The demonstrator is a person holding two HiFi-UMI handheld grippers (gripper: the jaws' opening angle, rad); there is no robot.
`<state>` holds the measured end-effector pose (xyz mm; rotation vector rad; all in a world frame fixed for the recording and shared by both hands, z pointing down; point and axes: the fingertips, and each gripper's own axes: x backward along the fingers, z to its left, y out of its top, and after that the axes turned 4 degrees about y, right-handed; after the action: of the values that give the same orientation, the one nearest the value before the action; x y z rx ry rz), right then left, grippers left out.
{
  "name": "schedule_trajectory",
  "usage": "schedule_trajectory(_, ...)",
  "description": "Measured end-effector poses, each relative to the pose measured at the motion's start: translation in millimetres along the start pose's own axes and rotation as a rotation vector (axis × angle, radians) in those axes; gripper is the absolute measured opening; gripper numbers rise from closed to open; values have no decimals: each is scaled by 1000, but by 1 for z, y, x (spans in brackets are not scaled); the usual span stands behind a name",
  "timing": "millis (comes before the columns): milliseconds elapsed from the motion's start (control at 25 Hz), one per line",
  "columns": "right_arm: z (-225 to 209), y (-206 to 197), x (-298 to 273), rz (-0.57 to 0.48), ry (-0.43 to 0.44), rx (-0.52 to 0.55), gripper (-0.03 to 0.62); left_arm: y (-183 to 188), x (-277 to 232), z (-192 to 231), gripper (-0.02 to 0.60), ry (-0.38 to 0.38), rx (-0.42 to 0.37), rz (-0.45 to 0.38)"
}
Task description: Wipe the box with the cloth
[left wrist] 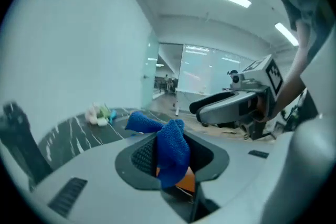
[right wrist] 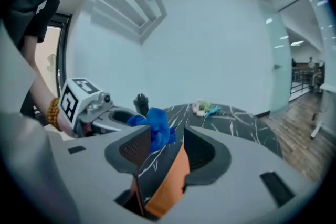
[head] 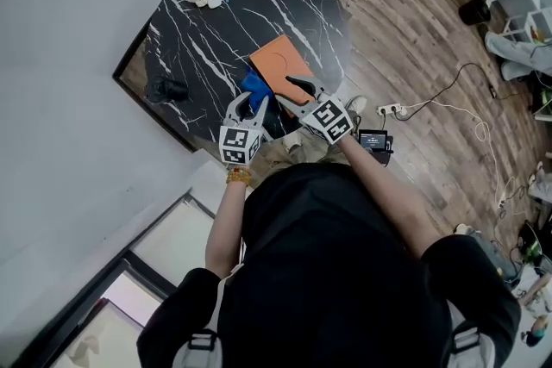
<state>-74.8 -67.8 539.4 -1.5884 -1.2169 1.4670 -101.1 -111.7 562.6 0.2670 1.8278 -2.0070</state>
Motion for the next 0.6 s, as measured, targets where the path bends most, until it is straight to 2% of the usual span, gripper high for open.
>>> schedule_trajectory(80, -3, 37, 3, -96, -101, 26, 175, 39, 6, 1, 115, 108, -160, -75)
schedule_trajectory(160, -1, 62, 8, -160, -175, 57, 166, 71, 13, -1, 115, 172, -239, -141)
schedule_trajectory(280, 7, 75, 15, -190, -228, 114, 147, 100, 28, 2, 115, 225, -167, -246)
schedule_trajectory(360, 11, 69, 15, -176, -231, 128, 143, 104, 38, 3, 115, 266, -146, -279)
schedule_trajectory(440, 13, 64, 16, -162, -224, 127, 137, 98, 44, -1, 115, 295, -150, -281)
schedule_trajectory(600, 15, 63, 11, -128, -235, 180, 83, 85, 46, -8, 115, 281, -157, -255)
